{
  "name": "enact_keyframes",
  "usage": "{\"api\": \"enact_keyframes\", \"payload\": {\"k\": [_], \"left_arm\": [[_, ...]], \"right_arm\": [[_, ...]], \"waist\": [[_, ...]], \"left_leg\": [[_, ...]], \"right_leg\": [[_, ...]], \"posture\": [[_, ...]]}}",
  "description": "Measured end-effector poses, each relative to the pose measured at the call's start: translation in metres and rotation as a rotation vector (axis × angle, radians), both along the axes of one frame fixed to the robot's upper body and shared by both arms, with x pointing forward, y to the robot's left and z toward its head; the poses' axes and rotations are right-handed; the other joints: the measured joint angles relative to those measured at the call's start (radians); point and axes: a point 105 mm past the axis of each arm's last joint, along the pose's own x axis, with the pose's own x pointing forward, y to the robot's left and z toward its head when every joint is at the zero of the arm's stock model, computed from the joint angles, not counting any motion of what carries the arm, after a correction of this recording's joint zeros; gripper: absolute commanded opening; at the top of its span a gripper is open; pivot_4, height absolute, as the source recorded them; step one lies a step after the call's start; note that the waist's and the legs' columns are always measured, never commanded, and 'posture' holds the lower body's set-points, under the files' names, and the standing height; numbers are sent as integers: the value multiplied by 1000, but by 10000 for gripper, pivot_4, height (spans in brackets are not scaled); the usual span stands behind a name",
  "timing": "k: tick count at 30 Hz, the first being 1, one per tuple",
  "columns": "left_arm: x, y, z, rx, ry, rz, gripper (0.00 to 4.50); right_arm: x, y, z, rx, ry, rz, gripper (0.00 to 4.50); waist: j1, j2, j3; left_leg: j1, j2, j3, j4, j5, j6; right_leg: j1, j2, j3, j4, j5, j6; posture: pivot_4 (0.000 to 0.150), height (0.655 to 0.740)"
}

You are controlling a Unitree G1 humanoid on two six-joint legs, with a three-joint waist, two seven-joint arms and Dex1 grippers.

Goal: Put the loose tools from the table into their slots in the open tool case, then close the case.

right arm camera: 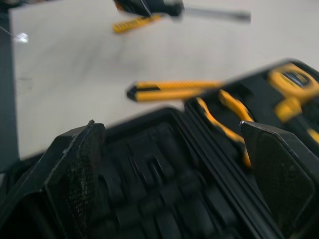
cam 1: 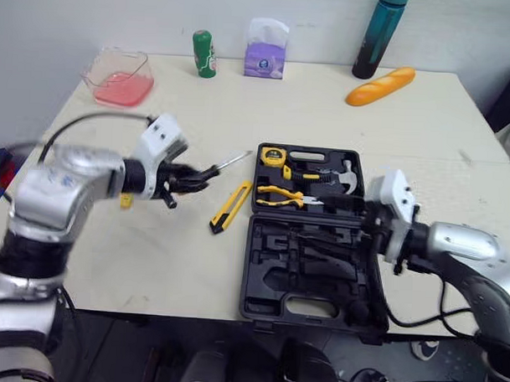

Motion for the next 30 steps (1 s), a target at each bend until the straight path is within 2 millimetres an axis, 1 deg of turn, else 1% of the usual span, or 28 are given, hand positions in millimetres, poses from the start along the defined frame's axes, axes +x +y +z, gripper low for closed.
{"api": "enact_keyframes", "payload": {"k": [2,3,6,9,10,12,14,17,20,23,30], "left_arm": [[-3,-26,-7,28,58,-131,10179],[-3,-37,-16,46,100,-175,10179],[-1,-65,-35,98,189,-255,10179],[-1,-80,-42,152,207,-298,10179],[1,-86,-43,180,198,-306,10179],[4,-91,-49,211,192,-314,10179],[7,-98,-58,246,200,-334,10179],[9,-106,-67,290,205,-362,10179],[8,-115,-71,317,192,-399,10179],[10,-125,-72,332,168,-419,10179],[17,-124,-75,366,135,-423,10179]], "right_arm": [[-9,-15,-3,-34,22,-45,45000],[-14,-20,-5,-48,35,-62,45000],[-25,-28,-16,-59,72,-108,45000],[-30,-29,-21,-65,77,-139,45000],[-32,-32,-24,-68,77,-172,45000],[-35,-35,-30,-80,87,-207,45000],[-42,-42,-41,-112,112,-256,45000],[-49,-47,-47,-117,118,-306,45000],[-52,-50,-47,-118,111,-336,45000],[-50,-51,-45,-108,92,-361,45000],[-48,-54,-44,-107,73,-392,45000]], "waist": [[3,0,0],[4,0,0],[4,-2,1],[-5,-2,1],[-2,-2,1],[2,-2,1],[6,-2,1],[10,-2,2],[8,-2,2],[8,-2,2],[6,-2,2]], "left_leg": [[0,0,1,0,0,1],[0,1,1,0,0,1],[-1,2,2,0,1,2],[0,2,3,0,1,2],[-1,2,2,0,1,2],[-1,2,2,0,1,2],[-1,2,2,1,1,2],[-2,1,1,2,1,3],[-2,1,1,2,1,4],[-2,1,0,2,1,4],[-2,1,0,2,0,4]], "right_leg": [[0,1,-1,0,0,0],[0,1,-1,0,0,0],[-1,3,-1,1,0,0],[-1,2,0,1,0,1],[-1,2,-1,0,0,1],[-1,2,-1,0,0,1],[-1,2,-1,0,0,1],[-1,2,-1,0,1,1],[-1,1,0,0,1,1],[-1,1,0,0,1,1],[-1,1,0,0,1,1]], "posture": [[1500,7327],[1500,7327],[1500,7327],[1500,7327],[1500,7327],[1500,7327],[1500,7327],[1500,7327],[1500,7327],[1500,7327],[1500,7327]]}}
